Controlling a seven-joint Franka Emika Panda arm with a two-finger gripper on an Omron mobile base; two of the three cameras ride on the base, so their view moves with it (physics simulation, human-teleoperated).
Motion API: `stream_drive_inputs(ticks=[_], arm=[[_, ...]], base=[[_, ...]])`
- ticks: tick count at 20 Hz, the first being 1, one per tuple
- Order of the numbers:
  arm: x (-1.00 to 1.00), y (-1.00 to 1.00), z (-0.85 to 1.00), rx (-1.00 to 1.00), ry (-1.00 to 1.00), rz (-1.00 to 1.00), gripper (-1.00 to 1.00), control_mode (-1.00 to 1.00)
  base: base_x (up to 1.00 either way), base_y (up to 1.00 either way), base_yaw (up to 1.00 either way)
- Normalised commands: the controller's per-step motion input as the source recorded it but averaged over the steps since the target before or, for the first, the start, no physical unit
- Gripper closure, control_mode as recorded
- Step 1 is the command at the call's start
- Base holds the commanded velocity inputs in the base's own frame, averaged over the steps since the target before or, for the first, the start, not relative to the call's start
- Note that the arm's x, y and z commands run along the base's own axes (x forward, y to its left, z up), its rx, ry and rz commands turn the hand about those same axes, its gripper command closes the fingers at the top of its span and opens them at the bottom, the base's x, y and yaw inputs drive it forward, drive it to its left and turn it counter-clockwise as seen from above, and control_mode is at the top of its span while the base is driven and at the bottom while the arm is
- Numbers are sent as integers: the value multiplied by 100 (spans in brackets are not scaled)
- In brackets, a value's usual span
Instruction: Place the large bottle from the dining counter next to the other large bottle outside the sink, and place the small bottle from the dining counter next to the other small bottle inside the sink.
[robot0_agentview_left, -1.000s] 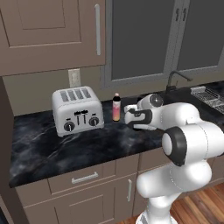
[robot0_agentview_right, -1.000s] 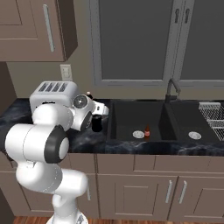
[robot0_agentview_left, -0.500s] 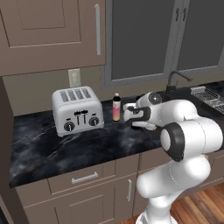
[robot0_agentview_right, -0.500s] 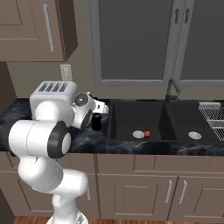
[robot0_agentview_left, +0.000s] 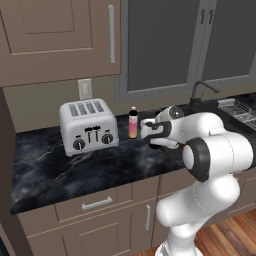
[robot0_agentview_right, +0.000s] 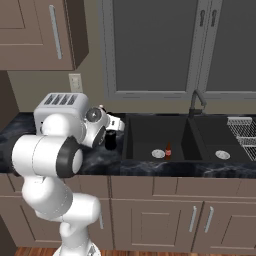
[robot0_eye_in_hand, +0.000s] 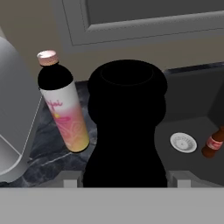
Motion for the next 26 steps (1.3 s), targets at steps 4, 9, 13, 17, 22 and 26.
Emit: stream_drive_inputs(ticks=[4,9,13,17,22,26], arm=[[0,0,-20,0,0,1,100,-100],[0,0,-20,0,0,1,100,-100],[0,0,-22,0,0,1,100,-100],[0,0,-23,0,0,1,100,-100],[0,0,-24,0,0,2,100,-100],[0,0,-26,0,-1,2,100,-100]], base=[[0,0,0],[0,0,0],[0,0,0],[0,0,0],[0,0,0],[0,0,0]])
